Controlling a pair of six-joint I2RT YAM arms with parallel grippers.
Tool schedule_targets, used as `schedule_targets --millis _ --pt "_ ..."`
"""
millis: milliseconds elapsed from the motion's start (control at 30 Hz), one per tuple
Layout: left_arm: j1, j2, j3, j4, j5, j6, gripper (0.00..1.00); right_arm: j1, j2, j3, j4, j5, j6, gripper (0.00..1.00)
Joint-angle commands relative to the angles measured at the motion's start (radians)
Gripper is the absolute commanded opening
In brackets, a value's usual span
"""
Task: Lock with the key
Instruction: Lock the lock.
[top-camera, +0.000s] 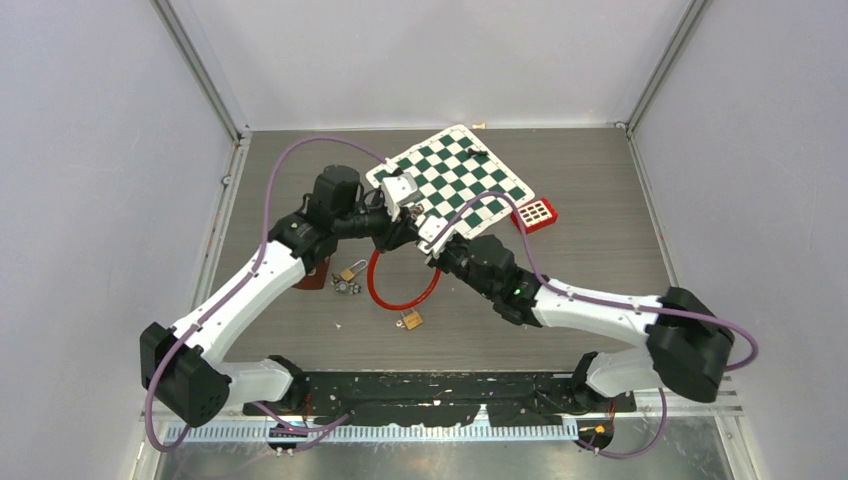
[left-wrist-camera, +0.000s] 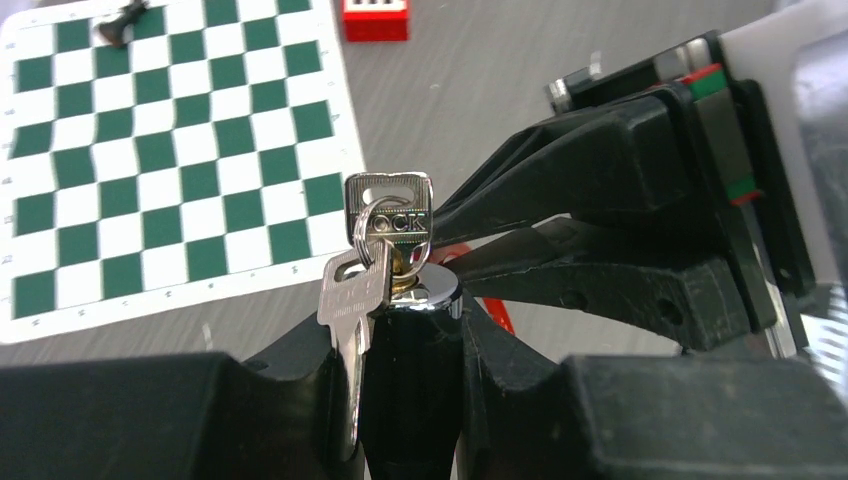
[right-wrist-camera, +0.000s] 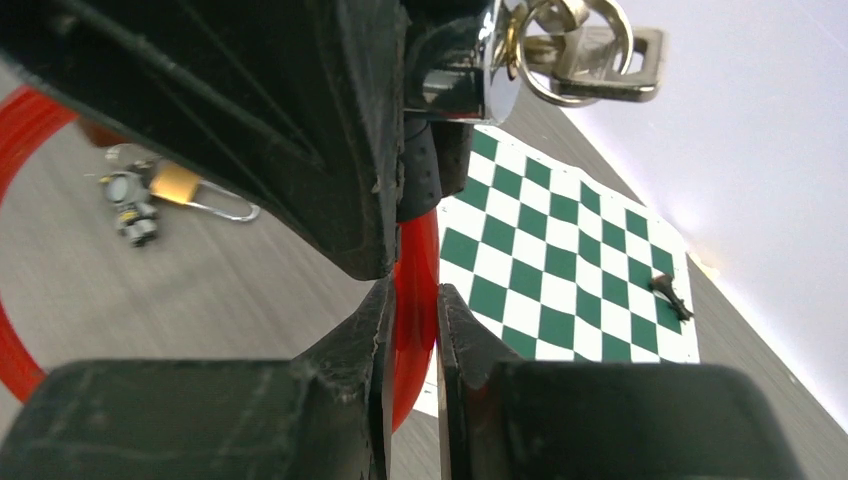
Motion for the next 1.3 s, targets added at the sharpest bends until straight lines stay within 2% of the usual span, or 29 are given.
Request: schedule_targets --millis 0,333,833,900,933,967,1000,1067,1167,1267 --pt "-0.038 -0.017 -0.089 0.217 -0.219 0.071 0.0 0.019 0.068 0.004 0.597 0.159 -0.078 0.05" --pt "-0.099 0.016 -0.195 0.313 -0.34 0.184 0.0 0.02 0.231 -0.05 0.89 0.287 -0.069 0.05" --pt "-0.123 0.067 -0.303 0.355 -0.348 0.169 0.0 0.025 0.316 -0.193 0.985 0.433 0.056 0.05" --pt "-0.13 0.077 -0.304 0.345 -0.352 0.168 0.0 0.029 0.318 -0.209 0.986 0.438 0.064 0.13" --pt "-0.13 0.079 -0.304 0.342 -0.353 0.167 0.0 0.029 0.313 -0.216 0.988 0.431 0.064 0.23" --pt "-0.13 0.081 -0.305 0.341 -0.355 0.165 0.0 0.03 0.307 -0.231 0.991 0.426 0.061 0.28" --pt "-0.13 0.083 -0.305 0.338 -0.358 0.166 0.0 0.03 0.293 -0.238 0.989 0.419 0.059 0.38" --pt "-0.129 0.087 -0.297 0.326 -0.365 0.172 0.0 0.031 0.261 -0.252 0.963 0.41 0.053 0.49" --pt "-0.129 0.098 -0.282 0.301 -0.369 0.182 0.0 0.031 0.213 -0.282 0.902 0.383 0.05 0.57" --pt "-0.129 0.113 -0.252 0.255 -0.375 0.197 0.0 0.031 0.151 -0.31 0.849 0.349 0.039 0.58"
